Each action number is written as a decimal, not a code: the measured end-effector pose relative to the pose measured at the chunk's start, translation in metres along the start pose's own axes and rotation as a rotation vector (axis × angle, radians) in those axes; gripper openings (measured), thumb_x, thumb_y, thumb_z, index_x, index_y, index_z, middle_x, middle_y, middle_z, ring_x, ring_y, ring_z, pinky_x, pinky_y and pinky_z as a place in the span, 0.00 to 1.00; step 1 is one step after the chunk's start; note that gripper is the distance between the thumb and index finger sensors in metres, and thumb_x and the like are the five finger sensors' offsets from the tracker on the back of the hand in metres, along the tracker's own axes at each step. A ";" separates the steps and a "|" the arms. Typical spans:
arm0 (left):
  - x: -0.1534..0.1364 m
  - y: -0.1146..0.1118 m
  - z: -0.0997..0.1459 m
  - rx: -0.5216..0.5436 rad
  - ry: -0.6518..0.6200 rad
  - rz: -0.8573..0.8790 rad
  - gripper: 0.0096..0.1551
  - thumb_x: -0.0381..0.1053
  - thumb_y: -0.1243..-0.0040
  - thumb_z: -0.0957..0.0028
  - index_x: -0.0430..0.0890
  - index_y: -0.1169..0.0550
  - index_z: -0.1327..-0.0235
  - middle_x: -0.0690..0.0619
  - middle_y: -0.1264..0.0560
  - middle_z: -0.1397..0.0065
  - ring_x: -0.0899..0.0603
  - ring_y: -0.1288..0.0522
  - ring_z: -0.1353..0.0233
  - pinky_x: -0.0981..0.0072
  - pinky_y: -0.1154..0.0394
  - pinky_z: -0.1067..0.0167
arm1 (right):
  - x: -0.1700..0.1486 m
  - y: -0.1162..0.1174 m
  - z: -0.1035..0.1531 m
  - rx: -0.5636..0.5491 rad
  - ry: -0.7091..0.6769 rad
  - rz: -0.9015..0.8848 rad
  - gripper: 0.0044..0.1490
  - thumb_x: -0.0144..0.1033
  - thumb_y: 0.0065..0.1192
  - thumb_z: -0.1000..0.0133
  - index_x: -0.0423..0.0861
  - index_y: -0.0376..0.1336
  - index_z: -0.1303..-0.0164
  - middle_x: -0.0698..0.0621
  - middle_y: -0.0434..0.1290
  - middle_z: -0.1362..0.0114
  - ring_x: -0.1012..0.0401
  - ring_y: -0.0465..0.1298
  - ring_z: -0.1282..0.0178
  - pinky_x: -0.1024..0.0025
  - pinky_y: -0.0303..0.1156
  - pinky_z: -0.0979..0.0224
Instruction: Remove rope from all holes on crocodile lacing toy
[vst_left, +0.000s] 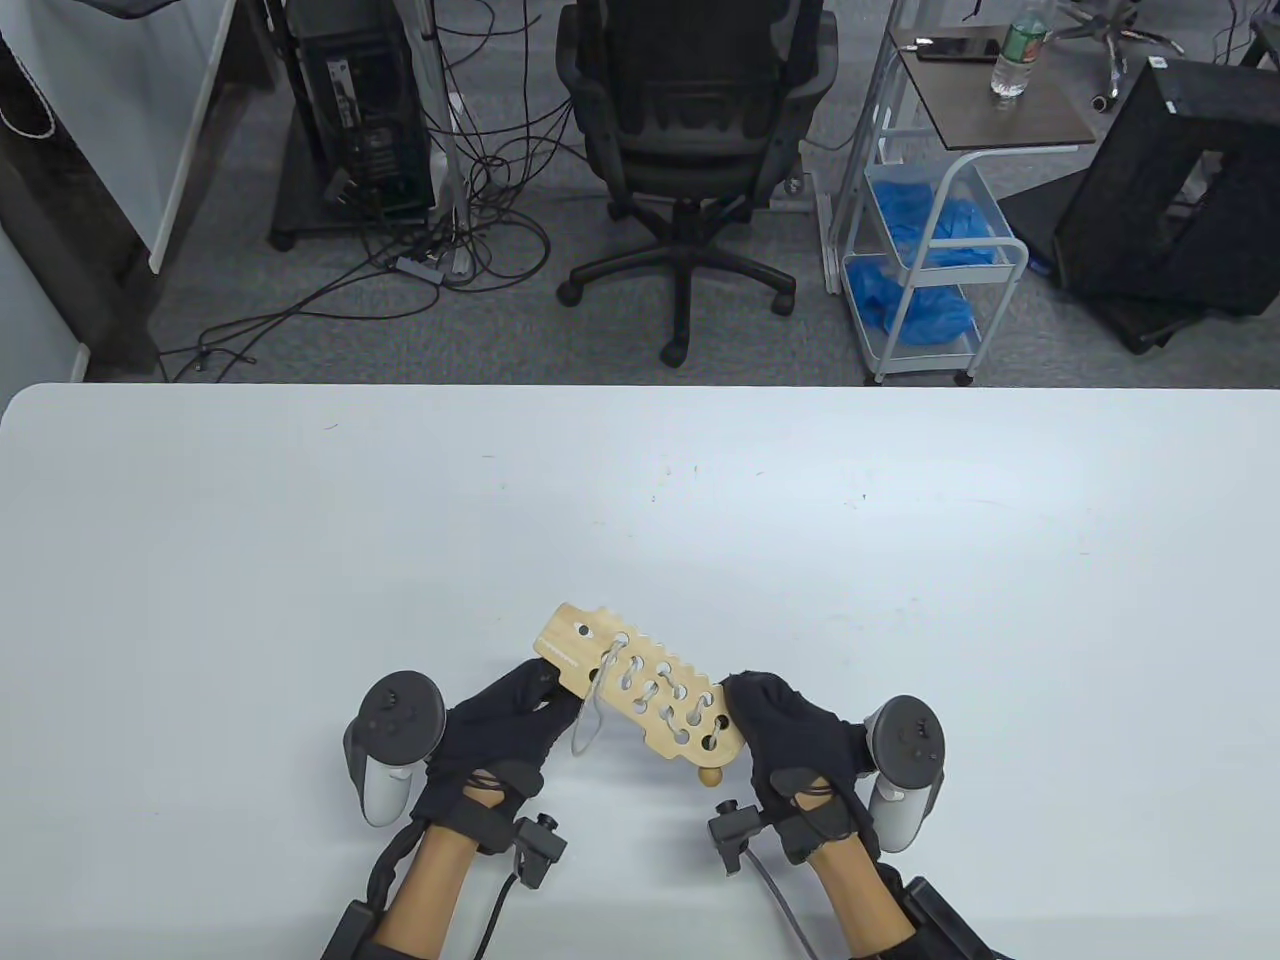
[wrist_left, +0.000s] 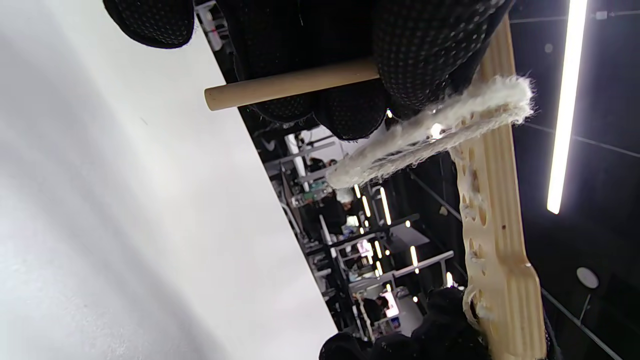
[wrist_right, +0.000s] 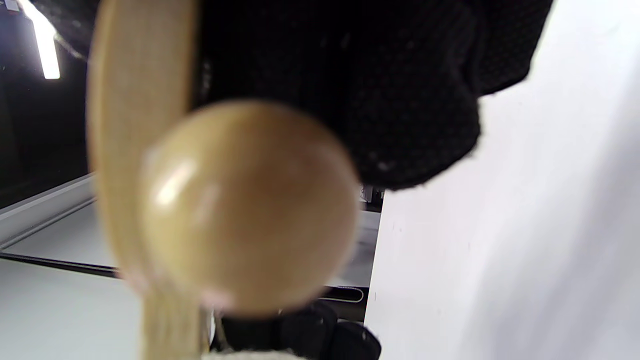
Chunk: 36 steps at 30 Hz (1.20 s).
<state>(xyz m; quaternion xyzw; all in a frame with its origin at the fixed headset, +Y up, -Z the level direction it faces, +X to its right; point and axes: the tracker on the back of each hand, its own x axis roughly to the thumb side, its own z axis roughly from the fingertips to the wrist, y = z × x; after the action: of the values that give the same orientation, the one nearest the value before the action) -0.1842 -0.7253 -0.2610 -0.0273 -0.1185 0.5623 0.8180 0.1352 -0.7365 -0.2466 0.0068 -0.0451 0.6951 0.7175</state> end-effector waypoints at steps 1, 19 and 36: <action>0.000 0.001 0.000 0.012 0.001 -0.006 0.25 0.53 0.33 0.49 0.64 0.19 0.36 0.56 0.18 0.32 0.45 0.22 0.32 0.31 0.34 0.29 | 0.000 -0.002 -0.001 -0.007 0.004 -0.002 0.29 0.49 0.64 0.52 0.36 0.74 0.59 0.42 0.85 0.67 0.49 0.85 0.64 0.36 0.71 0.41; -0.011 0.020 0.002 0.116 0.102 -0.019 0.25 0.53 0.35 0.48 0.64 0.19 0.35 0.53 0.23 0.26 0.43 0.27 0.27 0.30 0.36 0.28 | -0.008 -0.039 -0.006 -0.221 0.107 -0.061 0.29 0.49 0.63 0.52 0.37 0.73 0.58 0.42 0.85 0.65 0.49 0.85 0.62 0.36 0.71 0.40; -0.024 0.046 0.008 0.253 0.195 0.021 0.27 0.50 0.36 0.47 0.65 0.22 0.33 0.56 0.18 0.33 0.45 0.22 0.32 0.32 0.34 0.29 | -0.013 -0.056 -0.005 -0.333 0.157 -0.179 0.29 0.50 0.62 0.51 0.37 0.72 0.56 0.43 0.85 0.63 0.49 0.84 0.60 0.37 0.70 0.39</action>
<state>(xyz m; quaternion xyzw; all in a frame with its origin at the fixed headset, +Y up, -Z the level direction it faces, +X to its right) -0.2367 -0.7316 -0.2652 0.0203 0.0335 0.5759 0.8165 0.1910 -0.7507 -0.2499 -0.1621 -0.1026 0.6099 0.7689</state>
